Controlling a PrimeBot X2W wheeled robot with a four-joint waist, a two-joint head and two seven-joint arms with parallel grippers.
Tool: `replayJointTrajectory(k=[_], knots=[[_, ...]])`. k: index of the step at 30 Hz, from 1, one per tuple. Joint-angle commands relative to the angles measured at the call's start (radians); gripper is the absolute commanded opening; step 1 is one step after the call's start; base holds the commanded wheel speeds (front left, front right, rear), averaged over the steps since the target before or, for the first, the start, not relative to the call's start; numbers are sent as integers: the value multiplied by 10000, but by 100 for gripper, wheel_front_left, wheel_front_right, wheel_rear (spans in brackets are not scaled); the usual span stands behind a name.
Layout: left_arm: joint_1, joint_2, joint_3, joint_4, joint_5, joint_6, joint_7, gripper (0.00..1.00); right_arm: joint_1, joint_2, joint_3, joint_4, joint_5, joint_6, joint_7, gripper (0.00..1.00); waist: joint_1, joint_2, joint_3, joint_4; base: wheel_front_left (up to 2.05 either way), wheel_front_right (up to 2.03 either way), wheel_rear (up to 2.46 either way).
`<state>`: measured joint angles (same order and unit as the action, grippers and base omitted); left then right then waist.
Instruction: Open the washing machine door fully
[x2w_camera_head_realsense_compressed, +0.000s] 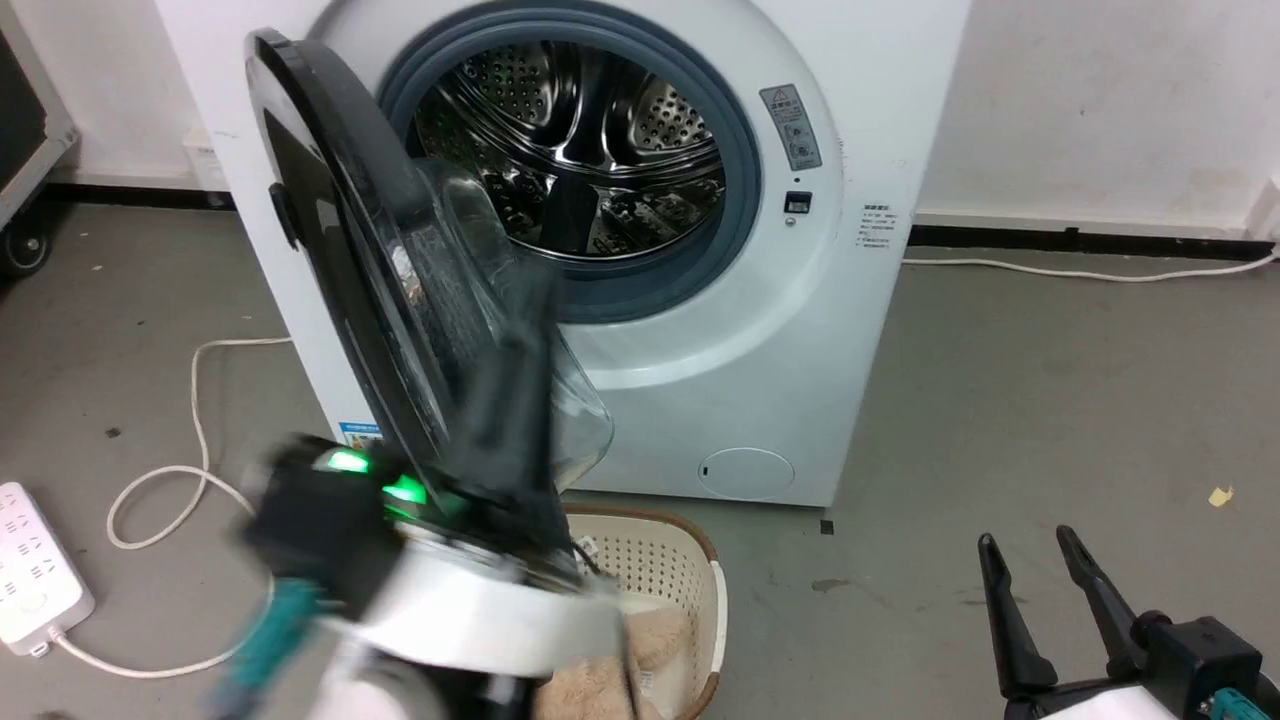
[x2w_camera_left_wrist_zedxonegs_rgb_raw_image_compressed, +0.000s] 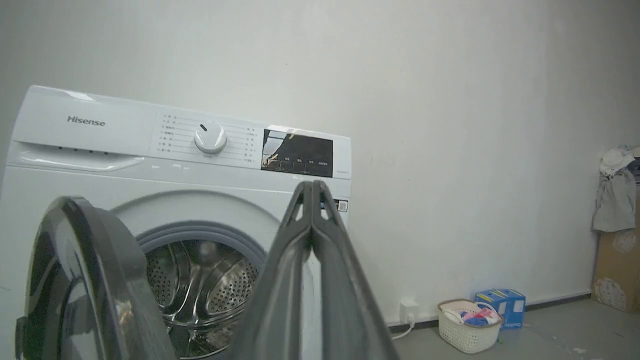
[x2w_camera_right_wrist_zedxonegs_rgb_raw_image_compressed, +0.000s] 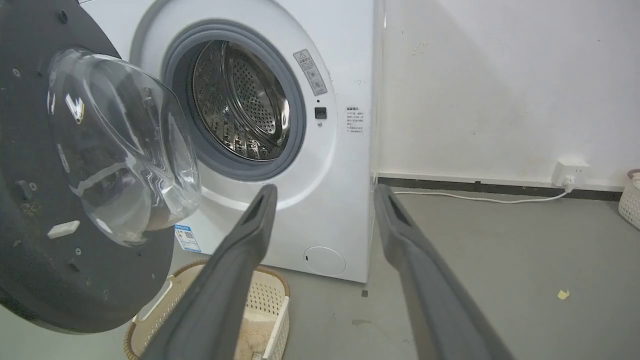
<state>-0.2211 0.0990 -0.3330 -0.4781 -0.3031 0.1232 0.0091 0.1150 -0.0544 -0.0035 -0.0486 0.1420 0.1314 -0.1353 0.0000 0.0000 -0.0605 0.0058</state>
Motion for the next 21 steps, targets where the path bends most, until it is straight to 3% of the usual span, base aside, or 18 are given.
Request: replayJointTrajectory(k=[1,5,9,21], knots=[[271,-83,-302,184,24,10,98,0,56,41,25,50,42,-7,-74,100,0,0,29,-56,0,0,0],[1009,-256,-1436,1285,-168,34,453,0,-47,41,16,149,1,-7,-78,100,0,0,76,-180,0,0,0],[1519,-335,-1831,2463,-304,212,255,0,-92,41,-15,196,11,-7,-100,100,0,0,127,-244,0,0,0],[1710,-136,-1168,5273,-719,384,-626,0,-20,41,78,347,32,-7,-89,100,0,0,309,50,0,0,0]])
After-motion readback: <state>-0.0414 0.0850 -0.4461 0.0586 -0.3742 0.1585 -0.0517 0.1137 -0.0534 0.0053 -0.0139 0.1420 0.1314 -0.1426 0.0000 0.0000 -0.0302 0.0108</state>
